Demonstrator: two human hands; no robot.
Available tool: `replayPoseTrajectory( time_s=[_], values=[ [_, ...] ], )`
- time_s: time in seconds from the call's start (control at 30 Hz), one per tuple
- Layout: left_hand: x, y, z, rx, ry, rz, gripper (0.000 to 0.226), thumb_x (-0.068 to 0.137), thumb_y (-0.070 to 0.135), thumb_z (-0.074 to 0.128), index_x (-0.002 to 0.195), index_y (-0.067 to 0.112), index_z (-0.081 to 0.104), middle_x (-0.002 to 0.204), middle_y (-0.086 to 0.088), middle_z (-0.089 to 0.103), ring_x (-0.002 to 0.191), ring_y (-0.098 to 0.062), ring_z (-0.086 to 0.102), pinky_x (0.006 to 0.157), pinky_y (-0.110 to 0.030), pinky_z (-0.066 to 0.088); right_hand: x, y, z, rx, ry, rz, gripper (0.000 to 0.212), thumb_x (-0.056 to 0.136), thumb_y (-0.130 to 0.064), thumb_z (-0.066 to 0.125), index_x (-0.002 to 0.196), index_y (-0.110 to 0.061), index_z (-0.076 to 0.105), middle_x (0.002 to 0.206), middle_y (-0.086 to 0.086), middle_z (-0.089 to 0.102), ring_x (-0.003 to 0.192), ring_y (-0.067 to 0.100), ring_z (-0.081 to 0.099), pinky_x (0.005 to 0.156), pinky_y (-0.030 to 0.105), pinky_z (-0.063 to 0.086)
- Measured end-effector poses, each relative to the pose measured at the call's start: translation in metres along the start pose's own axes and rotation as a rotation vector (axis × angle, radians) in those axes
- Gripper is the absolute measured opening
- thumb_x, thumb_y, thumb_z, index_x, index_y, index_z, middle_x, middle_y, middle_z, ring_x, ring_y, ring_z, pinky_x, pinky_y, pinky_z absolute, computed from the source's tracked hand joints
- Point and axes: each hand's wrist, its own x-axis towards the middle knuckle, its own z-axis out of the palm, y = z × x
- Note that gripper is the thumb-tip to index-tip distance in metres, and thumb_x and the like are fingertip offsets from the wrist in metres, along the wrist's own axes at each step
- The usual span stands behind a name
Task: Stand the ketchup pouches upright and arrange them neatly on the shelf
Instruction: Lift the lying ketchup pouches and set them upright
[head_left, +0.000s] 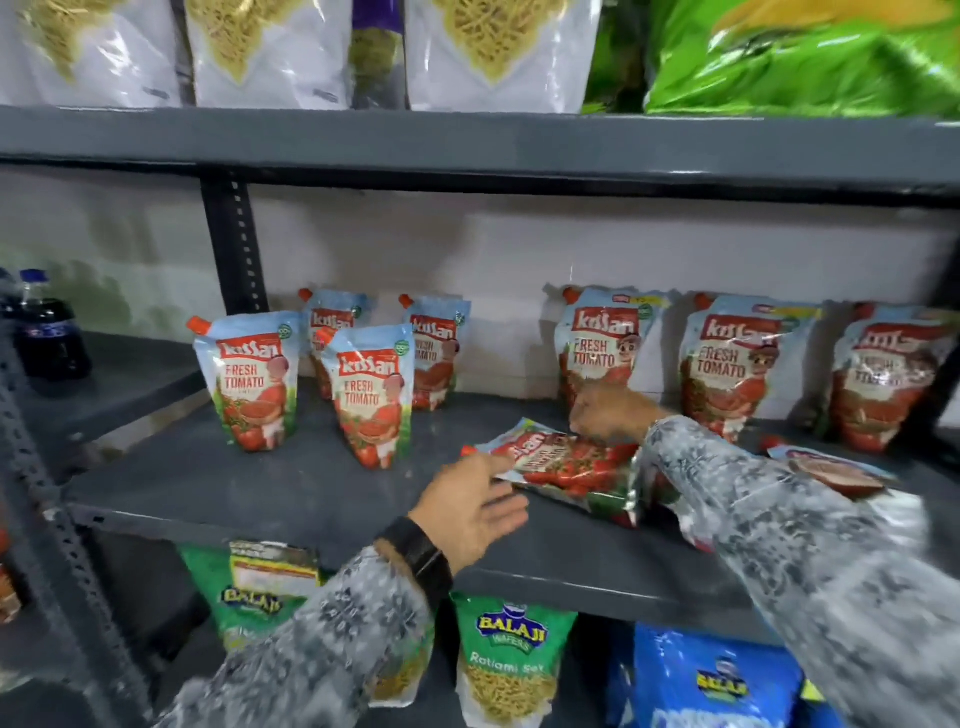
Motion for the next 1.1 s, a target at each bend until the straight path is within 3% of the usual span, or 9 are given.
replayPoseTrajectory(
  time_s=[0.13,0.27,0.37,0.47,0.57,0.73,0.87,1.0,1.1],
  values=[
    [0.000,-0.021,0.033,-0.154,0.032,-0.086,0.041,0.099,0.019,0.062,0.136,0.004,0.052,0.126,-0.023,0.058,0.121,-0.041,0.062,0.093,-0.048,0.052,0.000,0.013,0.001,0.069,-0.090,0.068,0.054,0.094,-0.039,0.069,0.134,-0.003,0.064,0.139,0.015,0.065,0.123,0.033,0.063,0.098,0.035,0.052],
    [0.003,-0.023,0.055,-0.104,0.104,-0.036,0.033,0.101,0.018,0.058,0.131,0.006,0.053,0.137,-0.023,0.057,0.129,-0.038,0.057,0.105,-0.048,0.046,0.001,0.017,0.002,0.376,-0.076,0.101,0.058,0.100,-0.027,0.066,0.146,0.004,0.049,0.149,0.019,0.054,0.132,0.037,0.055,0.100,0.038,0.047],
    [0.001,-0.020,0.060,-0.041,0.115,-0.003,0.006,0.100,0.016,0.058,0.105,0.012,0.058,0.104,-0.011,0.067,0.094,-0.027,0.065,0.093,-0.047,0.050,-0.004,0.022,0.003,0.656,-0.086,0.156,0.050,0.094,-0.014,0.074,0.136,0.008,0.058,0.131,0.025,0.068,0.108,0.033,0.068,0.094,0.040,0.057],
    [0.004,-0.010,0.060,-0.032,0.196,0.163,0.009,0.095,0.011,0.065,0.103,0.013,0.064,0.093,-0.008,0.075,0.076,-0.022,0.070,0.066,-0.038,0.059,-0.016,0.019,-0.007,0.930,0.060,0.119,0.017,0.087,-0.001,0.077,0.103,0.002,0.071,0.087,0.010,0.074,0.067,0.016,0.069,0.057,0.023,0.054],
    [0.011,0.009,0.054,0.058,0.227,0.444,0.019,0.090,0.006,0.073,0.106,0.016,0.070,0.101,-0.004,0.079,0.085,-0.017,0.075,0.070,-0.038,0.063,-0.033,0.010,-0.012,1.205,0.207,0.016,0.021,0.084,0.006,0.078,0.076,-0.011,0.070,0.088,0.006,0.077,0.083,0.020,0.074,0.064,0.026,0.058],
    [0.029,0.028,0.031,0.247,0.142,0.828,0.060,0.086,-0.003,0.073,0.139,0.019,0.056,0.118,-0.003,0.074,0.106,-0.017,0.074,0.089,-0.037,0.061,-0.050,-0.005,0.009,1.266,0.480,-0.110,0.032,0.083,0.006,0.079,0.085,-0.022,0.065,0.088,0.002,0.076,0.087,0.019,0.075,0.075,0.035,0.064],
    [0.050,0.016,0.010,0.275,0.043,0.829,0.061,0.084,-0.003,0.076,0.136,0.019,0.055,0.123,-0.006,0.072,0.110,-0.018,0.072,0.081,-0.025,0.060,-0.051,-0.008,0.044,1.206,0.615,-0.080,0.030,0.085,0.008,0.075,0.094,-0.018,0.065,0.095,0.007,0.075,0.092,0.023,0.075,0.080,0.039,0.065],
    [0.063,0.008,0.000,0.306,-0.049,0.812,0.060,0.086,0.004,0.076,0.139,0.023,0.054,0.129,-0.003,0.070,0.118,-0.017,0.068,0.090,-0.030,0.059,-0.054,-0.010,0.065,1.345,0.665,-0.051,0.033,0.088,0.006,0.073,0.092,-0.026,0.065,0.096,0.000,0.076,0.089,0.014,0.075,0.072,0.023,0.063],
    [0.067,0.005,-0.003,0.317,-0.062,0.801,0.062,0.087,0.003,0.075,0.142,0.019,0.052,0.133,-0.004,0.068,0.121,-0.017,0.067,0.098,-0.033,0.057,-0.055,-0.014,0.073,1.359,0.706,-0.032,0.031,0.089,0.003,0.073,0.094,-0.027,0.068,0.100,0.000,0.077,0.095,0.016,0.076,0.078,0.026,0.063]
  ],
)
